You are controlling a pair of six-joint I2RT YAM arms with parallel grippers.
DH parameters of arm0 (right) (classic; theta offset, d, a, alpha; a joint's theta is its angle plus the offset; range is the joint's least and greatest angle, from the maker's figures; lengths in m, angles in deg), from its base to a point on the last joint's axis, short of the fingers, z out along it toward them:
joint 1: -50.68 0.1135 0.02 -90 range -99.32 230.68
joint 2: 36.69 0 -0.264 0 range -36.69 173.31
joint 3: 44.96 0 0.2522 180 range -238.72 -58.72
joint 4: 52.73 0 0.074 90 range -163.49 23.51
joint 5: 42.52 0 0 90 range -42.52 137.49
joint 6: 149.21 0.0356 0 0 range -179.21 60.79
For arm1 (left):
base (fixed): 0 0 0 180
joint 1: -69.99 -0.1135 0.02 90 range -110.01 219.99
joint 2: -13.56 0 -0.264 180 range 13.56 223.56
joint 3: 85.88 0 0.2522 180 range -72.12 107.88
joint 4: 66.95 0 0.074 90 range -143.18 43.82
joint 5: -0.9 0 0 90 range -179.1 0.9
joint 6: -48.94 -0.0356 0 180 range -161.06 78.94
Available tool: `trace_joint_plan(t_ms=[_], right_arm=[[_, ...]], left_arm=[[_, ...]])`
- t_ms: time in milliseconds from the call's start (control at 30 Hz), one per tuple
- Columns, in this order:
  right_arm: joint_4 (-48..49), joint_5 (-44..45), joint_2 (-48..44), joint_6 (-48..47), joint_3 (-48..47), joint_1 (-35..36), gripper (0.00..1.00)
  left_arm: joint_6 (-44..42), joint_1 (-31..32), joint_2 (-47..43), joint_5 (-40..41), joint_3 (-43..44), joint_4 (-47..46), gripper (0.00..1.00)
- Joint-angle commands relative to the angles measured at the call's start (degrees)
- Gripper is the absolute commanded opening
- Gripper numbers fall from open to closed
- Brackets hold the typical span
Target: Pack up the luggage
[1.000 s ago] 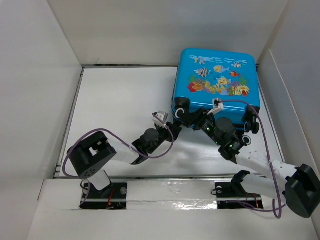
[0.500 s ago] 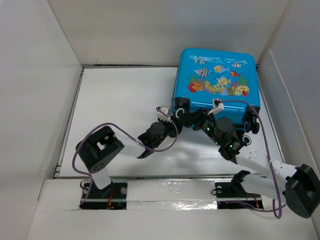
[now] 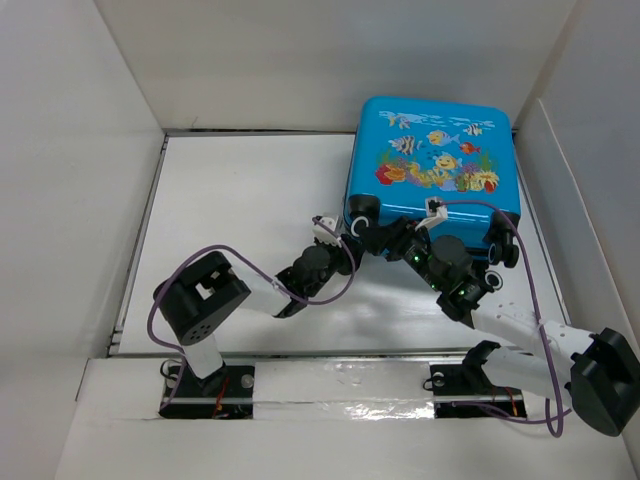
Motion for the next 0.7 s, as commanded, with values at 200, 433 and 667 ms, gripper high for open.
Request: trace_joint_plan(t_ms=[200, 433, 667], right_arm=[[6.6, -4.9, -0.4, -1.1, -0.5, 0.9, 0.35], [5.8, -4.4, -1.4, -1.3, -0.4, 0.9, 0.35], [5.7, -4.5, -1.1, -1.4, -0.6, 0.9, 0.35]], left_arm=[[-2.2, -0.2, -2.1, 1.3, -0.4, -1.0, 0.38], [-3.7, -0.2, 0.0, 1.3, 3.2, -1.1, 0.39], [-4.5, -0.2, 2.0, 3.0, 6.8, -0.1, 0.36]])
